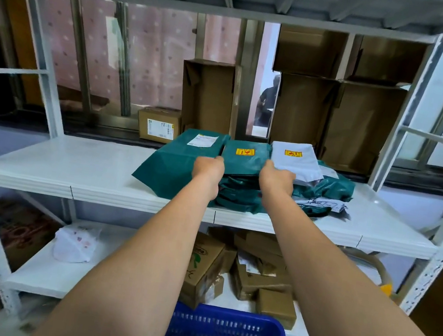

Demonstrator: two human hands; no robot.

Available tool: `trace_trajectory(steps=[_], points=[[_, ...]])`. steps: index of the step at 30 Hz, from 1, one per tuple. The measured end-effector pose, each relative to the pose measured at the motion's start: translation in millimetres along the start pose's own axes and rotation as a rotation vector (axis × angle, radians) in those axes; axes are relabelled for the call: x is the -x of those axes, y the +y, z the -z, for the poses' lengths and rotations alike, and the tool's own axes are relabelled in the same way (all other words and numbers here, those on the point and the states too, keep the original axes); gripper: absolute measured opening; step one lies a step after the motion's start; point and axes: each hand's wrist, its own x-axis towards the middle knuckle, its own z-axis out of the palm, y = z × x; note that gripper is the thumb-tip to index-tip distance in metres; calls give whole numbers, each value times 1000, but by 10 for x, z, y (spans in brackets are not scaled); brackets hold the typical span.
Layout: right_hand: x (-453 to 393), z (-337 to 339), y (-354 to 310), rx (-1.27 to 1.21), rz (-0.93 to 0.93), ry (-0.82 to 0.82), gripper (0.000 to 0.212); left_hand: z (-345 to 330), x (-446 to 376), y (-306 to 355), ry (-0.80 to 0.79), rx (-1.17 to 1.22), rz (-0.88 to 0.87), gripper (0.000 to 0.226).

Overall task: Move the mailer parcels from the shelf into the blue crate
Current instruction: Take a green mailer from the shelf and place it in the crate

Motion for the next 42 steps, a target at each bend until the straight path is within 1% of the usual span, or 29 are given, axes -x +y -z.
trace_trajectory(steps=[1, 2, 5, 8, 10, 12, 14, 17, 18, 20, 21, 22, 23, 24, 25, 26, 27, 28, 30, 31, 32, 34, 36, 38, 40, 42], points=[[37, 41, 31, -38, -36, -38, 58, 35, 54, -24, -16, 14, 39, 11], [50, 71, 73, -77, -54, -68, 56, 67, 110, -48, -40, 21, 67, 17], [112, 177, 209, -70, -27, -179, 42, 176, 254, -107, -127, -10, 139, 27], [194, 313, 409, -7, 11, -307, 44, 308, 446, -197, -187, -111, 193, 23], [198, 388, 603, -23, 3, -385, 48, 379, 499, -316, -225, -120, 229, 20], [209, 428, 821, -43, -55, -474, 49, 431, 535, -476, -254, -101, 263, 23], [252, 448, 1030, -61, -141, -544, 44, 452, 500, -669, -276, -90, 275, 31], [325, 479, 1322, -49, -206, -614, 42, 491, 492, -908, -257, -50, 262, 32], [331, 487, 1425, -37, -202, -630, 43, 512, 435, -998, -247, -48, 245, 40], [353, 510, 1626, 16, -203, -667, 40, 542, 175, -1307, -222, -90, 210, 82], [383, 522, 1711, 48, -211, -685, 37, 572, 99, -1462, -211, -120, 205, 92], [379, 517, 1819, 66, -215, -693, 36, 602, 130, -1552, -227, -134, 191, 84], [404, 516, 1897, 77, -212, -698, 38, 638, 232, -1597, -249, -161, 178, 63], [415, 492, 1986, 72, -210, -688, 45, 675, 314, -1666, -272, -182, 178, 43], [414, 464, 2083, 58, -200, -668, 58, 711, 358, -1770, -294, -210, 193, 33], [395, 438, 2193, 44, -189, -645, 71, 747, 356, -1909, -318, -243, 214, 36], [381, 412, 2307, 31, -183, -622, 78, 781, 349, -2057, -335, -278, 232, 43], [372, 390, 2413, -6, -185, -609, 74, 807, 325, -2222, -332, -311, 245, 49], [385, 372, 2651, -83, -219, -591, 48, 854, 282, -2594, -314, -325, 281, 57], [365, 358, 2820, -102, -239, -572, 39, 866, 291, -2767, -307, -307, 304, 59], [349, 343, 3011, -112, -270, -554, 35, 876, 317, -2941, -305, -271, 322, 57], [337, 289, 3432, -117, -327, -517, 39, 891, 336, -3355, -295, -206, 373, 51], [361, 211, 3843, -132, -394, -489, 48, 882, 375, -3783, -259, -147, 444, 52], [382, 133, 4239, -140, -485, -429, 54, 867, 393, -4199, -209, -136, 502, 66], [393, 56, 4618, -132, -552, -348, 53, 867, 351, -4634, -115, -129, 569, 81], [396, -13, 4932, -95, -591, -275, 62, 863, 276, -5045, -20, -107, 618, 83]])
